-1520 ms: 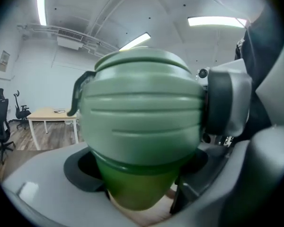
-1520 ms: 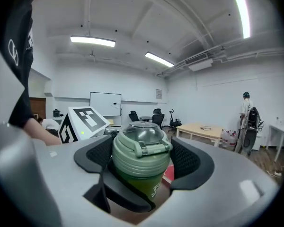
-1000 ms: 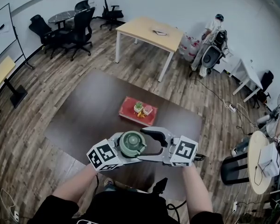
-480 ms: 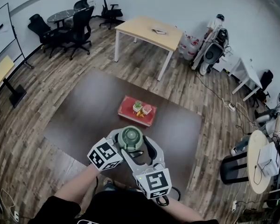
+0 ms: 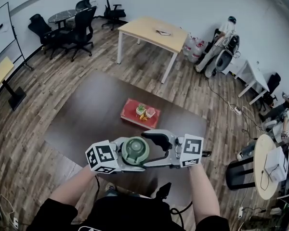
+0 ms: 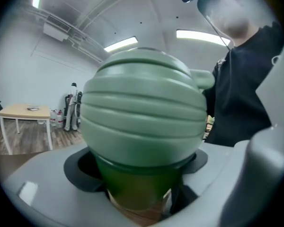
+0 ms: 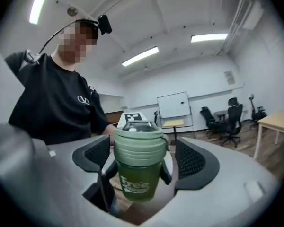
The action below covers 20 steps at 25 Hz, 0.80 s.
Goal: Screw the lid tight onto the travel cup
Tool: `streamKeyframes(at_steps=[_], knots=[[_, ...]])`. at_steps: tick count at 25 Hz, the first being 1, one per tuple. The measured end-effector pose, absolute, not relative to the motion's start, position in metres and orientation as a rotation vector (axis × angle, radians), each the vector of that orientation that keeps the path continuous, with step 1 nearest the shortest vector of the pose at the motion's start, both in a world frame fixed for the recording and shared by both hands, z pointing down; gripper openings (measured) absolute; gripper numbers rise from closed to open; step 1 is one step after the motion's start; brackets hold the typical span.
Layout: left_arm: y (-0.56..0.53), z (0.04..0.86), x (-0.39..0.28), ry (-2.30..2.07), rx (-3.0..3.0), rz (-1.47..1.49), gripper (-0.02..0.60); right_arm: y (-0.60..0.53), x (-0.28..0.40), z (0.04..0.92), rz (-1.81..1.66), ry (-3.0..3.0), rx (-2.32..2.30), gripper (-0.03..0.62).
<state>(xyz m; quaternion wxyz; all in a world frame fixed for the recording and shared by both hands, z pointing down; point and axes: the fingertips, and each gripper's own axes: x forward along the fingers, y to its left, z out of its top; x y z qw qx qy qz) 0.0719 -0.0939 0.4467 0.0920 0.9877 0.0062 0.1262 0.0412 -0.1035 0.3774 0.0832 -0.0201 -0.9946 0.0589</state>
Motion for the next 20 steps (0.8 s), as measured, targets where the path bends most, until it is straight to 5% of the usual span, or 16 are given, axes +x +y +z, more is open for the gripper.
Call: streamKeyframes(at_steps=[8, 20], knots=[[-0.079, 0.450, 0.075, 0.089, 2.975, 0.430, 0.414, -0.087, 0.021, 0.373, 0.286, -2.922, -0.374, 0.430], [-0.138, 0.453, 0.062, -0.480, 2.909, 0.371, 0.411, -0.132, 0.015, 0.374, 0.208, -2.819, 1.209, 0.422]])
